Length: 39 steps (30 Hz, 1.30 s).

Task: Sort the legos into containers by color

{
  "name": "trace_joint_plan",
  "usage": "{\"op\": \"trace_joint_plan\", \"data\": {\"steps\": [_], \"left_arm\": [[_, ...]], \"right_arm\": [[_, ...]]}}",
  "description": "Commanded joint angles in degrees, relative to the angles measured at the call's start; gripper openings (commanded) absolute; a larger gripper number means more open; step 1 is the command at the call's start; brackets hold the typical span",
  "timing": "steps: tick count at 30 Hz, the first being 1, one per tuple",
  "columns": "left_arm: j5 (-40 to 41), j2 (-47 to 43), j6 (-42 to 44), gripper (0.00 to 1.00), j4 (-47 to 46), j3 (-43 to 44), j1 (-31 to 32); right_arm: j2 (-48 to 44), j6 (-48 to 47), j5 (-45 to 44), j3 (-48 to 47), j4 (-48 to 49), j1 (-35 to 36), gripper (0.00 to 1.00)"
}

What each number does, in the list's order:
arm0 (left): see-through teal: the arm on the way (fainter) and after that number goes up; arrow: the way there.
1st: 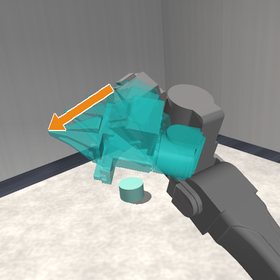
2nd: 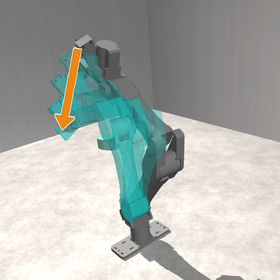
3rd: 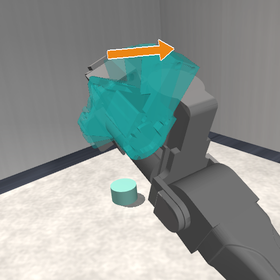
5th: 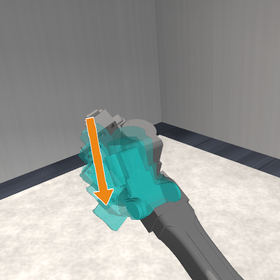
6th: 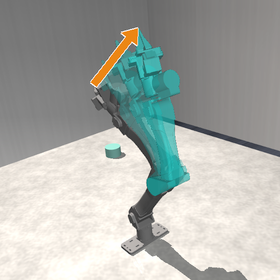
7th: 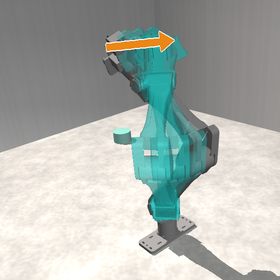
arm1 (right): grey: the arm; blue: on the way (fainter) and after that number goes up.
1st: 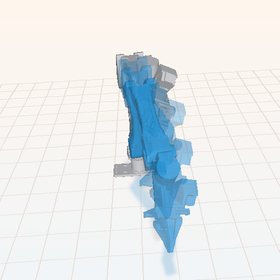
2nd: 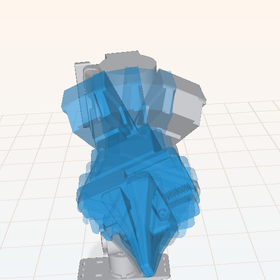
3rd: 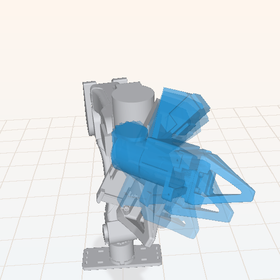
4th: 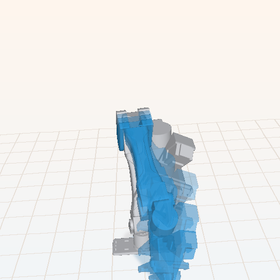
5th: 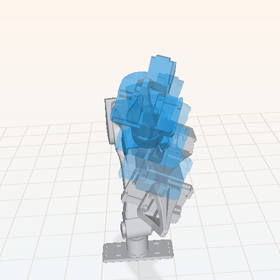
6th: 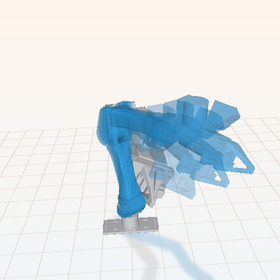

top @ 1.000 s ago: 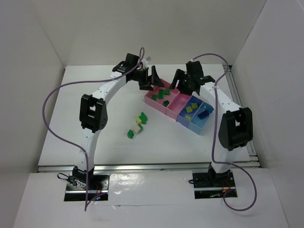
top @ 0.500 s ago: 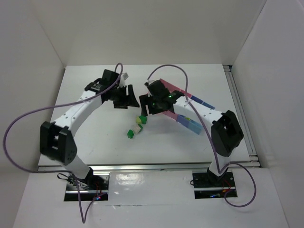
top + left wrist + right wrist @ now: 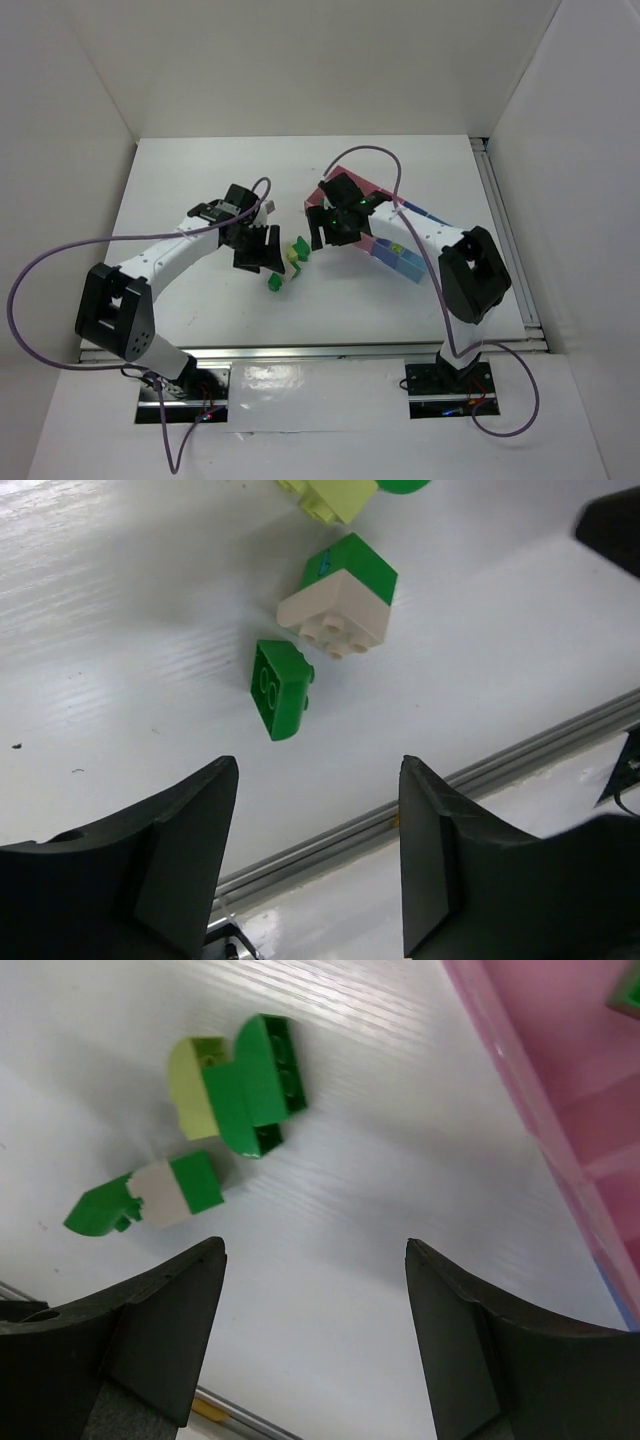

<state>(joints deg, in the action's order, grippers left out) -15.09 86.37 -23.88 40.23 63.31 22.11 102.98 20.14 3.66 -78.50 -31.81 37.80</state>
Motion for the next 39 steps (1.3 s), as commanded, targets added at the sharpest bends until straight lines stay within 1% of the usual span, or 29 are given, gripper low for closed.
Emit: {"op": "trace_joint_plan", "data": {"steps": [1, 2, 6, 11, 12, 13, 14, 15, 16, 17, 19, 20, 22, 23, 24, 25, 27, 28, 29, 30, 31, 32, 33, 34, 35, 36, 38, 39], "left_arm": [[3.1, 2.1, 2.3, 0.69, -0.9, -1.0, 0.1], [3.7, 2.1, 2.8, 0.65, -1.5, -1.0, 0.1], [4.4, 4.1, 2.3, 0.65, -4.1, -3.1, 1.4], [6.7, 6.1, 1.0, 0.64, -6.6, -3.1, 3.5], [7.3, 7.2, 1.0, 0.61, -6.7, -3.1, 4.1], [7.3, 7.8, 1.0, 0.55, -6.7, -2.4, 4.1], [7.3, 8.5, 0.5, 0.52, -6.7, -1.9, 4.8], [7.3, 9.1, 0.5, 0.49, -6.7, -1.9, 4.8], [7.3, 9.7, 0.5, 0.49, -6.7, -1.9, 5.4], [7.3, 9.7, 0.5, 0.42, -7.3, -1.9, 5.4], [7.3, 10.3, 0.5, 0.34, -7.3, -1.9, 5.4], [8.0, 10.3, 0.5, 0.24, -6.1, -1.9, 5.4], [9.4, 10.3, 0.5, 0.19, -4.1, -0.4, 5.4], [9.9, 9.2, 0.5, 0.14, -3.0, 1.7, 5.4], [9.9, 8.6, 0.5, 0.08, 0.1, 3.2, 5.4], [9.9, 7.9, 1.1, 0.05, 1.4, 4.9, 5.4], [9.4, 6.5, 1.7, 0.03, 3.7, 10.2, 5.4], [8.5, 5.9, 2.3, 0.00, 5.3, 12.4, 5.4], [7.7, 5.9, 2.3, 0.00, 6.1, 14.6, 5.4], [5.9, 6.4, 2.3, 0.00, 6.1, 19.3, 5.4], [4.6, 8.0, 2.3, 0.00, 6.7, 21.8, 5.4], [3.2, 9.3, 1.6, 0.00, 6.7, 26.7, 4.8], [1.2, 10.7, 1.0, 0.00, 5.7, 29.0, 4.8], [0.3, 14.6, -0.4, 0.00, 5.0, 31.5, 4.3], [-0.6, 16.9, -1.2, 0.00, 4.1, 36.7, 4.3], [-3.0, 19.2, -1.7, 0.00, 3.2, 39.1, 4.3], [-3.6, 23.7, -3.2, 0.00, 3.2, 44.7, 4.3], [-3.6, 28.0, -3.2, 0.00, 1.7, 49.4, 4.3]], "right_arm": [[-6.1, 2.3, -0.5, 2.6, -0.9, -2.0, 0.80], [-6.8, 2.3, -1.1, 3.3, -0.9, -3.2, 0.80], [-9.5, 2.8, -1.1, 5.3, -0.9, -6.5, 0.80], [-11.2, 2.8, -0.6, 7.1, -0.9, -9.6, 0.80], [-11.2, 2.8, -0.6, 7.1, -0.9, -10.2, 0.80], [-11.2, 2.8, -0.6, 7.1, -0.9, -10.2, 0.80], [-11.2, 2.8, -0.1, 7.1, -0.9, -10.2, 0.80], [-11.2, 2.8, -0.1, 7.1, -1.4, -10.7, 0.80], [-11.2, 2.8, -0.1, 7.7, -1.4, -10.7, 0.80], [-11.8, 2.3, -0.1, 7.7, -1.4, -10.7, 0.80], [-12.4, 2.3, -0.1, 8.3, -1.4, -11.3, 0.80], [-12.5, 2.3, -0.1, 8.3, -1.4, -11.8, 0.80], [-13.0, 2.3, -0.1, 8.3, -1.4, -12.4, 0.80], [-13.0, 2.3, -0.1, 8.3, -1.4, -12.4, 0.80], [-13.0, 2.3, -0.1, 8.3, -1.4, -12.4, 0.80], [-13.6, 2.3, -0.1, 8.3, -1.4, -12.9, 0.80], [-13.6, 1.7, -0.8, 7.6, -2.0, -13.5, 0.80], [-14.2, 1.7, -0.8, 6.9, -2.0, -13.5, 0.80], [-15.1, 1.7, -1.6, 6.9, -2.0, -13.5, 0.80], [-15.6, 1.7, -2.2, 6.3, -2.0, -14.2, 0.80], [-16.3, 1.7, -3.6, 6.3, -2.5, -14.2, 0.80], [-17.8, 1.7, -4.3, 6.3, -2.6, -14.8, 0.80], [-18.7, 2.4, -5.5, 7.5, -1.9, -14.8, 0.80], [-19.6, 3.1, -5.5, 8.0, -1.1, -15.3, 0.80], [-21.0, 3.1, -6.2, 8.5, -1.1, -15.8, 0.80], [-21.6, 3.8, -6.2, 9.2, -1.1, -15.8, 0.80], [-22.1, 4.3, -6.7, 9.2, -1.1, -16.5, 0.80], [-22.7, 4.3, -6.7, 9.2, -1.9, -16.5, 0.80]]}}
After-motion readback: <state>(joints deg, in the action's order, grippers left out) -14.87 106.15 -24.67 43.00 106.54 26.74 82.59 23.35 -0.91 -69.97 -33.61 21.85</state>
